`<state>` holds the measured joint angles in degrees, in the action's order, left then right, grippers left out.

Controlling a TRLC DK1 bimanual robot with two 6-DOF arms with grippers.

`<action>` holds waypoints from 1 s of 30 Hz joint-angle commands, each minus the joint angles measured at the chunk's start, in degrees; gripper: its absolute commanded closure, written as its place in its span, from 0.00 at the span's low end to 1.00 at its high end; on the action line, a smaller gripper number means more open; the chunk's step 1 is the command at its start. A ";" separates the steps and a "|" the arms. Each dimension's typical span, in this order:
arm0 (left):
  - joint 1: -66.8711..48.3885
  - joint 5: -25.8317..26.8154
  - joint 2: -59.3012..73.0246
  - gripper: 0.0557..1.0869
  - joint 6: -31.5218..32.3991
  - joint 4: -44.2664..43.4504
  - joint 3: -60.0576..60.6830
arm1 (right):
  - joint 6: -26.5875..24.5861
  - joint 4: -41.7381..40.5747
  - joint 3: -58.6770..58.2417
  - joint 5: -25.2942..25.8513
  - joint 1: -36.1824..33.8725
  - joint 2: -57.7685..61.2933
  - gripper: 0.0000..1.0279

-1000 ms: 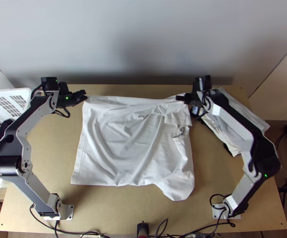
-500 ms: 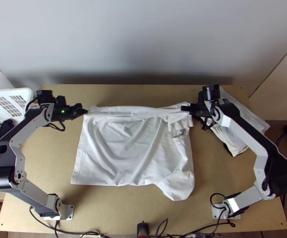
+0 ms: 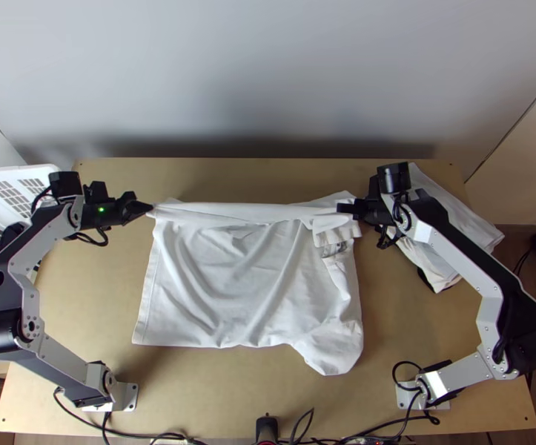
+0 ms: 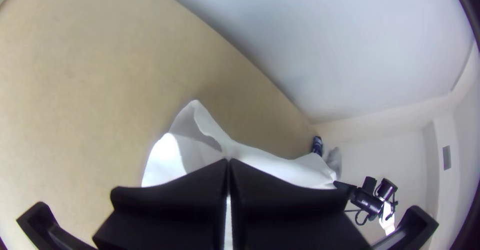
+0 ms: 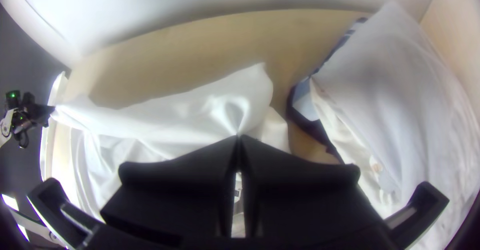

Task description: Fold the t-shirt

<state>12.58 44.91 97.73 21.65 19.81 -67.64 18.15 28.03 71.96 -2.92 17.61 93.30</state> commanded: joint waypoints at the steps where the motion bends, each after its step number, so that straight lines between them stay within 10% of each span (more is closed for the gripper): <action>1: 0.87 2.03 -0.35 0.97 -0.73 1.63 -0.22 | -0.13 2.99 -0.86 -0.51 0.68 -0.40 0.97; 30: 3.77 -2.28 10.20 0.97 -27.80 24.13 -1.71 | 2.77 10.38 -13.78 -0.51 5.51 -0.66 0.97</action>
<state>15.99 44.12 105.67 -3.09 40.91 -68.01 19.55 38.20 60.40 -3.51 22.24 92.16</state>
